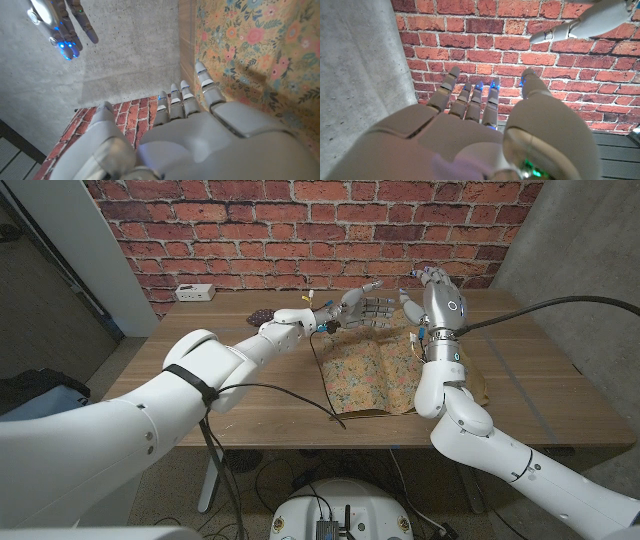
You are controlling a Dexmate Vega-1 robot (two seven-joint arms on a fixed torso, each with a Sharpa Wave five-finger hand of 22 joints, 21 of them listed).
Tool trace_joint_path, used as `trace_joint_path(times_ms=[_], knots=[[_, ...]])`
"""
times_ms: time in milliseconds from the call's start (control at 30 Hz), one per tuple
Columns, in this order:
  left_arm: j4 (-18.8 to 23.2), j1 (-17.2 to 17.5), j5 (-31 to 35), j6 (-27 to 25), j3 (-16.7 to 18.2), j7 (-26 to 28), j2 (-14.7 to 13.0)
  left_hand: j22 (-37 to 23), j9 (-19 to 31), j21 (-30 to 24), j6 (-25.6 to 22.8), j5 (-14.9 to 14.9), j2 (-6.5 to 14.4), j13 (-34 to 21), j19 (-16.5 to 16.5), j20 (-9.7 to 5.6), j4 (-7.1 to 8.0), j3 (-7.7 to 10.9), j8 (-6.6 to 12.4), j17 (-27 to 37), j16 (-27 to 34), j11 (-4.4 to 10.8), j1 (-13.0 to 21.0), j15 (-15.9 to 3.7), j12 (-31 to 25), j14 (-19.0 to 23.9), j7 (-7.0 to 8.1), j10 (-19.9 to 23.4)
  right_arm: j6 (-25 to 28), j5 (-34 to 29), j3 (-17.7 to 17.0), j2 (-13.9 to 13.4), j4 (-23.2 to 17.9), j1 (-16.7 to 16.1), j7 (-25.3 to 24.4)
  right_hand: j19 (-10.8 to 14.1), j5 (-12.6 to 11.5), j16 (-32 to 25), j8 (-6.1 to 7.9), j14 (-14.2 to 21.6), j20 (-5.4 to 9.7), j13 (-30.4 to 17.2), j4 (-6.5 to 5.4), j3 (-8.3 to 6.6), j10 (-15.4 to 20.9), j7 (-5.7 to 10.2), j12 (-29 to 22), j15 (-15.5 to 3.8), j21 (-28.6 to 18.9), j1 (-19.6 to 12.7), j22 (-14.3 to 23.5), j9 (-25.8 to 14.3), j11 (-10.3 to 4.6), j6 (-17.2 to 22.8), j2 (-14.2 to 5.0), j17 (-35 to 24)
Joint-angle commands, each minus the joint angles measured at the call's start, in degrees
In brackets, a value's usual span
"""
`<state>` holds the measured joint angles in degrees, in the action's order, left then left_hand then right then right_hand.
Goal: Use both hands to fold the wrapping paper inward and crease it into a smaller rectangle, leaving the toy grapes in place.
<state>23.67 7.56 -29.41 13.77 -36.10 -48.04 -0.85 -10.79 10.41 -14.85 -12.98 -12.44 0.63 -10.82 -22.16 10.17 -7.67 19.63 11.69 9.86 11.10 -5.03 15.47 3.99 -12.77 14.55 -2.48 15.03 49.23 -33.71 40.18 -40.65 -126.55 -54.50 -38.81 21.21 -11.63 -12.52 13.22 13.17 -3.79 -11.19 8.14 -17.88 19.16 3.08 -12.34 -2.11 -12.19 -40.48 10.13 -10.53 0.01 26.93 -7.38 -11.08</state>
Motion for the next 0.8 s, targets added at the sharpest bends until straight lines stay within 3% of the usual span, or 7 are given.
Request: trace_joint_path(times_ms=[33, 67, 133, 267, 500, 700, 800], knots=[[33.79, 10.99, 8.58, 0.29, -2.98, 12.90, -15.91, -0.10, 0.07, 1.00, -1.42, 0.68, 1.31, -0.06, 1.60, 0.62, -0.81, 1.57, 0.57, 0.07, -0.30, 0.13, 2.70, 0.06, -0.24, 0.40, -0.14, 0.85, -5.12, 4.48, -2.67, 2.36, 3.23, 0.01, 8.67, 0.68, 0.31, -0.29, -0.03, 0.89, -0.07, 0.02, -0.36, -0.48, 0.53, -0.29, -0.33, 0.04, -0.30, 0.04, 0.06, -0.16, 0.15, 0.74, -0.85, -0.21], [38.46, 12.85, 10.53, 0.06, -2.80, 16.76, -18.19, -0.11, 0.07, 1.16, -1.63, 0.80, 1.69, -0.07, 1.89, 0.69, -0.95, 1.87, 0.55, 0.07, -0.40, 0.35, 3.19, 0.15, -0.18, 0.23, -0.12, 0.88, -4.97, 5.25, -2.63, 2.34, 3.50, 0.42, 10.23, 0.67, 0.33, -0.29, -0.06, 0.88, -0.06, 0.02, -0.46, -0.58, 0.48, -0.30, -0.28, 0.03, -0.28, 0.09, 0.06, -0.17, 0.20, 0.78, -1.09, -0.25], [43.08, 14.66, 11.86, -1.38, -2.58, 20.70, -20.34, -0.13, 0.08, 1.58, -2.06, 1.02, 2.27, -0.07, 2.80, 0.50, -1.14, 2.34, 0.56, 0.06, -0.51, 0.55, 3.95, 0.04, -0.07, 0.02, -0.17, 0.87, -4.97, 5.90, -2.56, 2.28, 3.82, 0.81, 11.63, 0.65, 0.36, -0.27, -0.11, 0.84, -0.04, 0.02, -0.55, -0.67, 0.49, -0.24, -0.25, 0.06, -0.25, 0.14, 0.06, -0.17, 0.32, 0.80, -1.27, -0.28], [47.83, 17.12, 13.09, -1.75, -1.98, 25.59, -22.97, -0.16, 0.09, 2.16, -2.77, 1.44, 3.03, -0.08, 4.14, -0.08, -1.38, 3.00, 0.54, 0.04, -0.68, 0.44, 5.01, 0.14, 0.11, -0.39, -0.36, 0.84, -4.81, 6.98, -2.09, 2.13, 4.46, 1.76, 14.27, 0.66, 0.41, -0.26, -0.22, 0.87, -0.04, 0.02, -0.75, -0.95, 0.52, -0.40, -0.19, 0.13, -0.23, 0.22, 0.07, -0.17, 0.26, 0.84, -1.80, -0.36], [51.74, 19.47, 14.75, -0.63, -1.62, 30.14, -25.55, -0.20, 0.11, 2.57, -3.07, 1.67, 3.88, -0.10, 5.22, -0.89, -1.43, 3.64, 0.33, 0.02, -0.87, 0.38, 5.88, 0.17, 0.48, -1.05, -0.40, 0.26, -3.42, 9.10, -0.77, 1.61, 5.63, 4.25, 19.72, 0.66, 0.53, -0.17, -0.32, 0.89, -0.13, 0.02, -0.83, -1.35, 0.76, -0.51, -0.16, 0.28, -0.16, 0.21, 0.09, -0.18, 0.32, 1.18, -2.18, -0.37], [49.53, 19.54, 14.76, 6.09, -1.57, 30.15, -24.96, -0.22, 0.12, 2.55, -3.53, 1.85, 4.04, -0.11, 5.25, -1.45, -1.44, 3.82, 0.31, 0.00, -0.80, 0.57, 6.19, 0.02, 0.50, -1.03, -0.45, 0.38, -2.20, 11.80, 1.20, 0.90, 7.36, 7.61, 25.78, 0.77, 0.64, -0.18, -0.32, 1.03, -0.20, 0.02, -0.87, -1.68, 1.09, -0.93, -0.17, 0.29, -0.16, 0.12, 0.10, -0.19, 0.67, 1.70, -2.50, -0.40], [51.24, 20.36, 16.19, 7.31, -1.15, 32.44, -25.50, -0.23, 0.13, 2.54, -3.83, 1.96, 4.08, -0.12, 5.26, -1.56, -1.43, 3.89, 0.29, -0.01, -0.73, 1.09, 6.33, -0.40, 0.44, -0.88, -0.25, 0.65, -1.87, 12.16, 2.37, 0.78, 8.24, 8.84, 26.97, 0.80, 0.71, -0.14, -0.37, 0.88, -0.17, 0.02, -0.90, -1.70, 1.15, -0.96, -0.15, 0.34, -0.15, 0.13, 0.11, -0.19, 0.77, 1.78, -2.54, -0.43]])
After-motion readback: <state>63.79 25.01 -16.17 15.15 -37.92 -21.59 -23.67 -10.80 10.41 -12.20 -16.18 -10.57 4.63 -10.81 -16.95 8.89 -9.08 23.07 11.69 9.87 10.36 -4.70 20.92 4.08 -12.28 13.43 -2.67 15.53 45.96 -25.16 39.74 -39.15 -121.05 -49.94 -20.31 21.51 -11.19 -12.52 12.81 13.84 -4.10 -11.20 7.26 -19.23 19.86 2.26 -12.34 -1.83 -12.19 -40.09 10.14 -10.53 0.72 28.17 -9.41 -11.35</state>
